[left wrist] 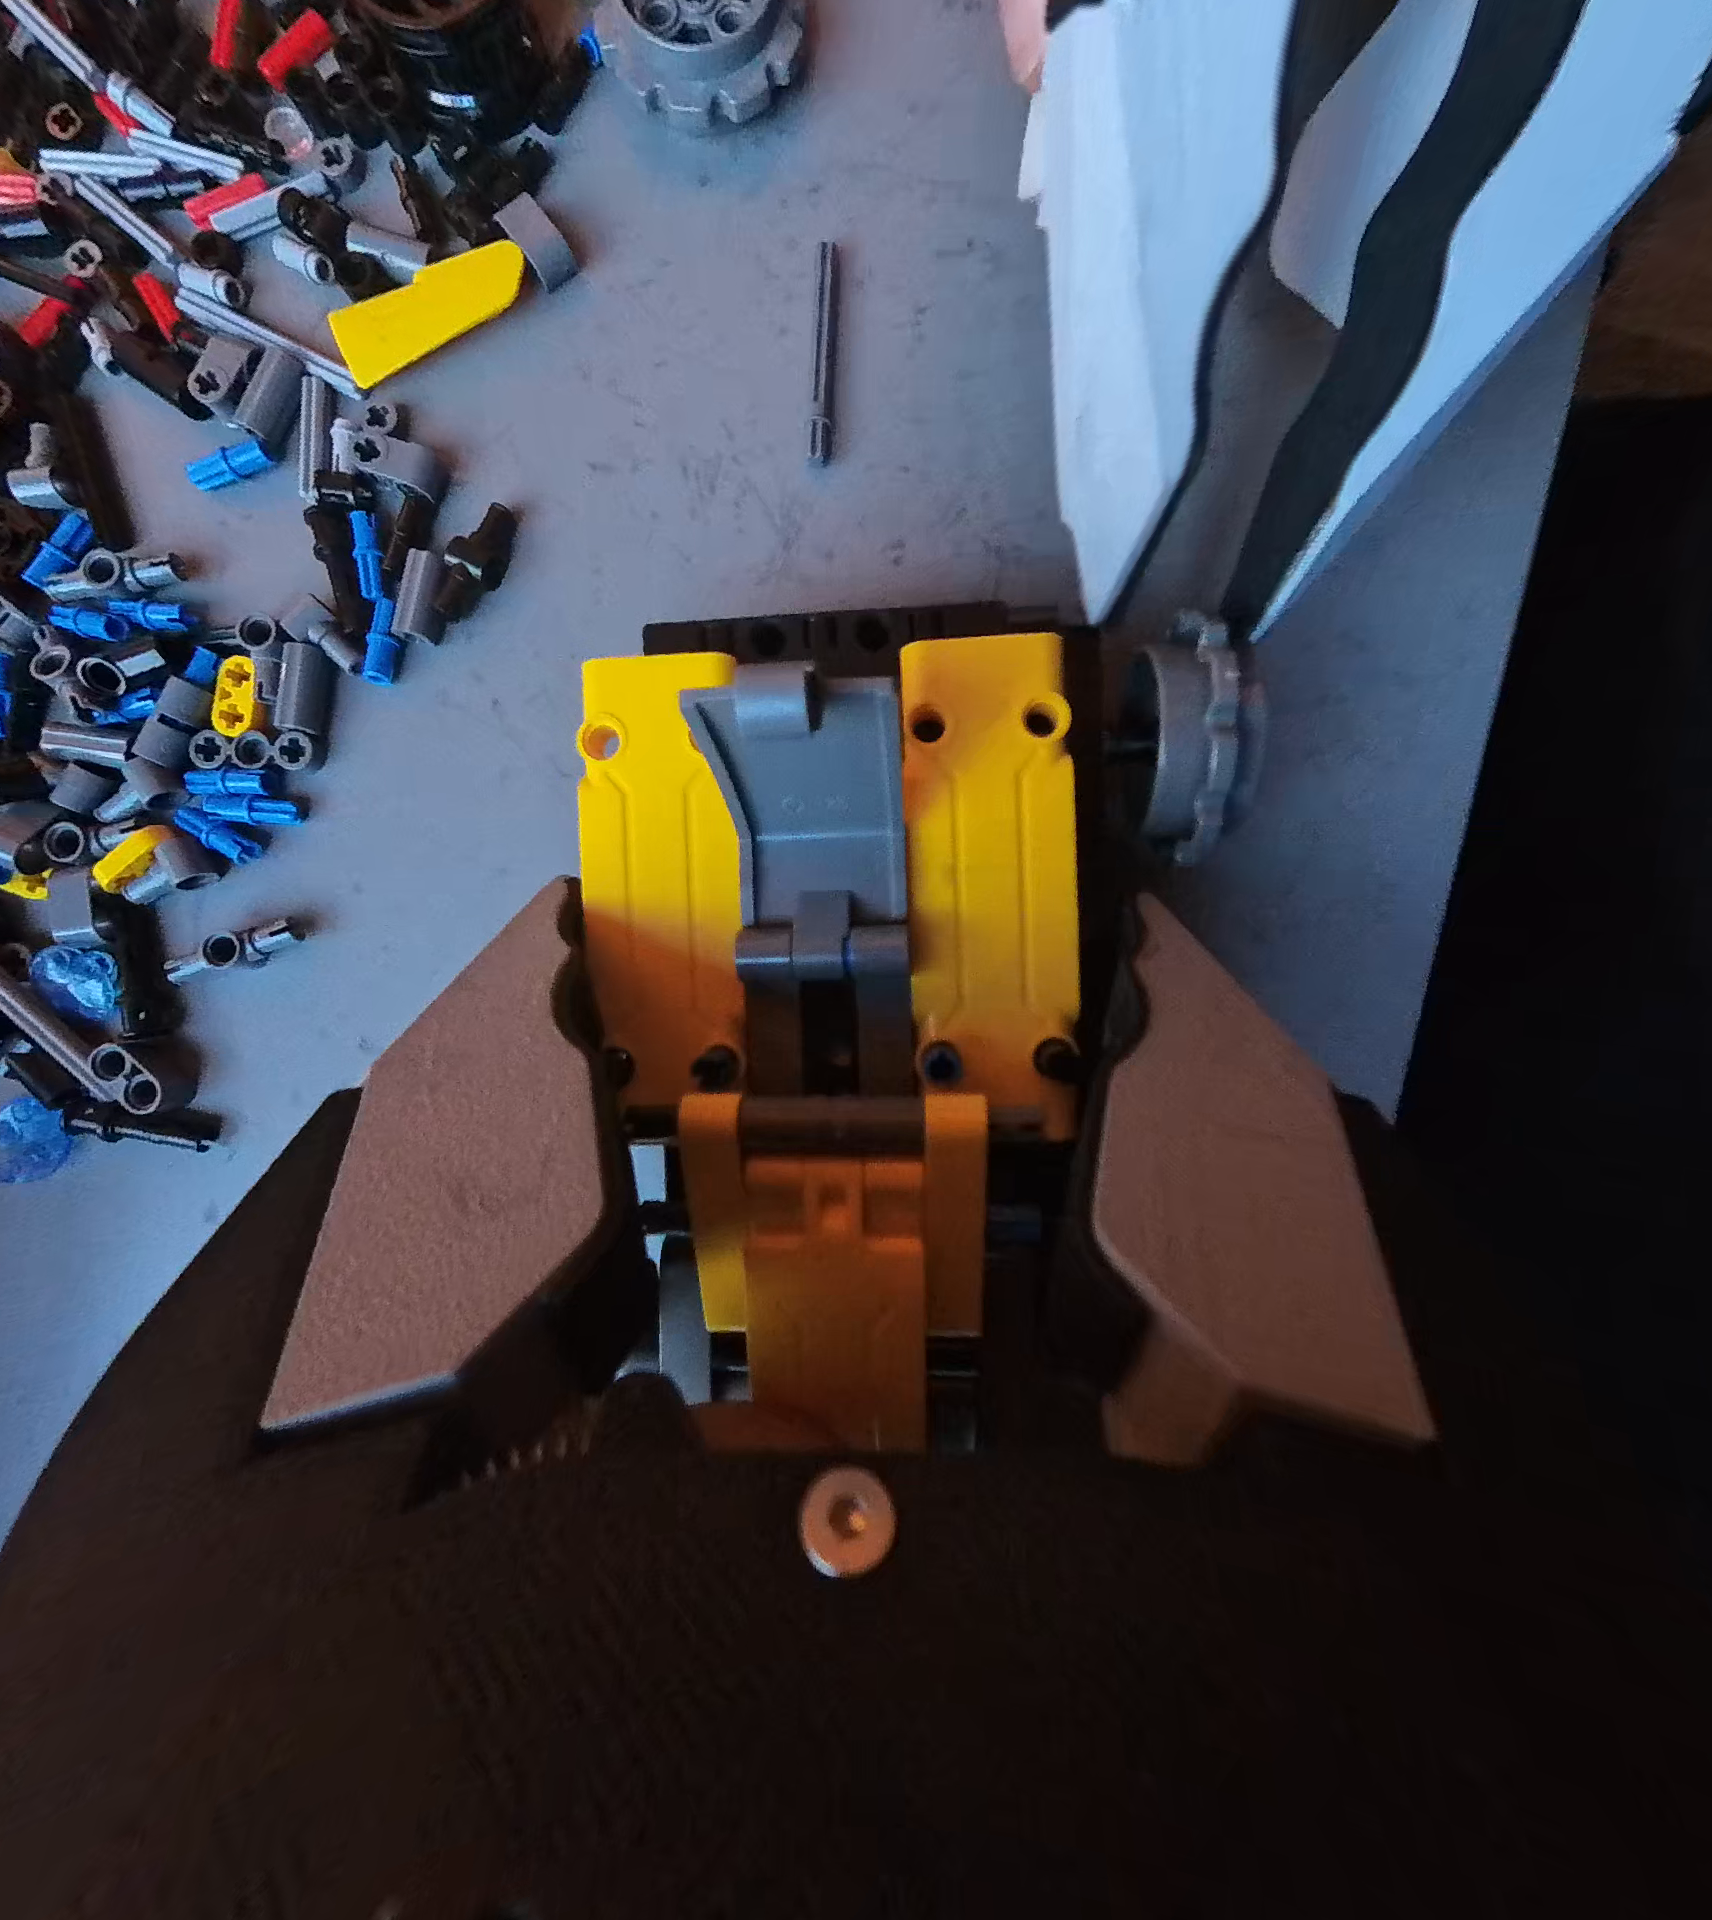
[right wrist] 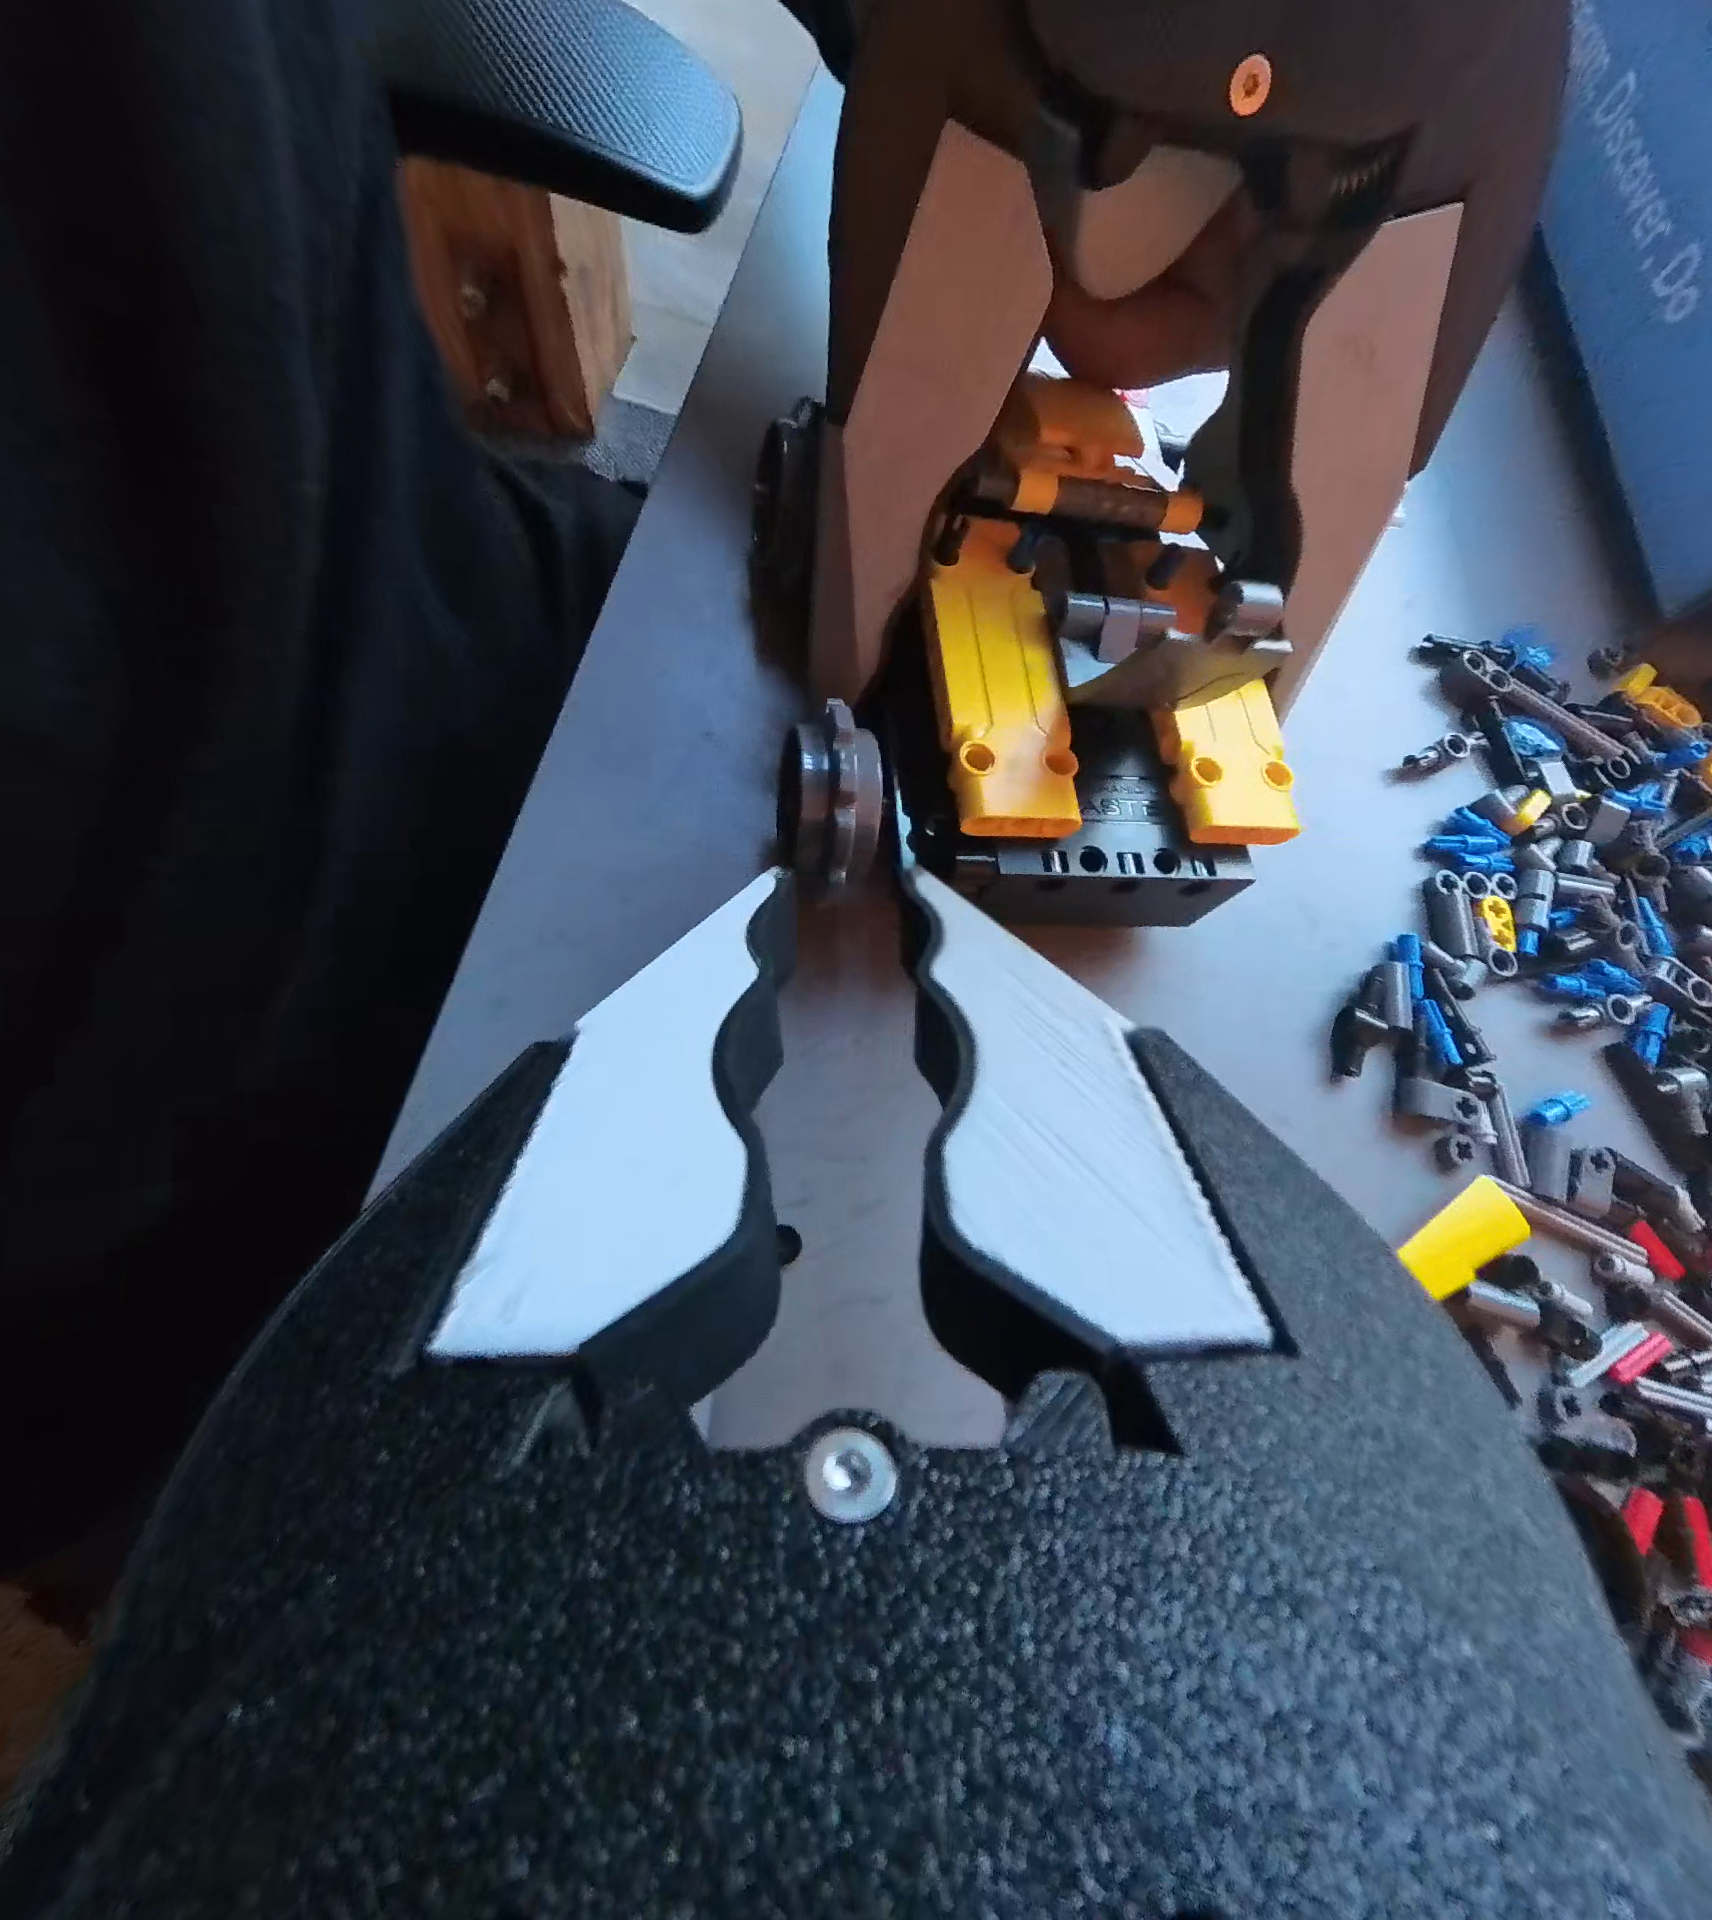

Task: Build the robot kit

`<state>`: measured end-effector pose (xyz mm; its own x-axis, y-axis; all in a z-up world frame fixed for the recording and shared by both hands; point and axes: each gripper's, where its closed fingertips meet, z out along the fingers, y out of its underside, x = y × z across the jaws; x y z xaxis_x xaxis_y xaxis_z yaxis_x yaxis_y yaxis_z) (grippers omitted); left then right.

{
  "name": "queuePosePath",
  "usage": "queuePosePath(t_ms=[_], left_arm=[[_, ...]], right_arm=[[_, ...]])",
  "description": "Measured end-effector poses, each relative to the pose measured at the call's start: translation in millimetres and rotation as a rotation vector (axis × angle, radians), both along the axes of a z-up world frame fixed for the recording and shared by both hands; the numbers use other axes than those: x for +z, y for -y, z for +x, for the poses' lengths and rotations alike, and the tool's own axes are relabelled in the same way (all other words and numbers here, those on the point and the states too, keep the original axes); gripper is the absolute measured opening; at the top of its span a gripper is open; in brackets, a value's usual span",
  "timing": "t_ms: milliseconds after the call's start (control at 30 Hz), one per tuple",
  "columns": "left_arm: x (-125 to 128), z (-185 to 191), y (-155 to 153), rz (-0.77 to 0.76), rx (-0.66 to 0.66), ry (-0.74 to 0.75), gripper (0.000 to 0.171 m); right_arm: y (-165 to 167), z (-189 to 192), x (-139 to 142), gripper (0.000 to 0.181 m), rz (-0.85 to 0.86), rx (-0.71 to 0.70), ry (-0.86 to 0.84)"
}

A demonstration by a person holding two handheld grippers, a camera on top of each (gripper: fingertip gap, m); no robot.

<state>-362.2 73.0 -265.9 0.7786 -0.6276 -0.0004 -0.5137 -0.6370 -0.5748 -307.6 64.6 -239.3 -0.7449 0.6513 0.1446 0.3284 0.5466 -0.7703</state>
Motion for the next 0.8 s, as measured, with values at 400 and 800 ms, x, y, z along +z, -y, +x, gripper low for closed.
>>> queuePosePath(t_ms=[400, 800], left_arm=[[-3, -1, -2, -0.03, 0.026, -0.021, 0.096], [-4, 0, 0, -0.053, 0.009, -0.025, 0.095]], right_arm=[[5, -4, -5, 0.016, -0.001, 0.026, 0.069], [16, 1, -6, 0.013, -0.338, 0.09, 0.406]])
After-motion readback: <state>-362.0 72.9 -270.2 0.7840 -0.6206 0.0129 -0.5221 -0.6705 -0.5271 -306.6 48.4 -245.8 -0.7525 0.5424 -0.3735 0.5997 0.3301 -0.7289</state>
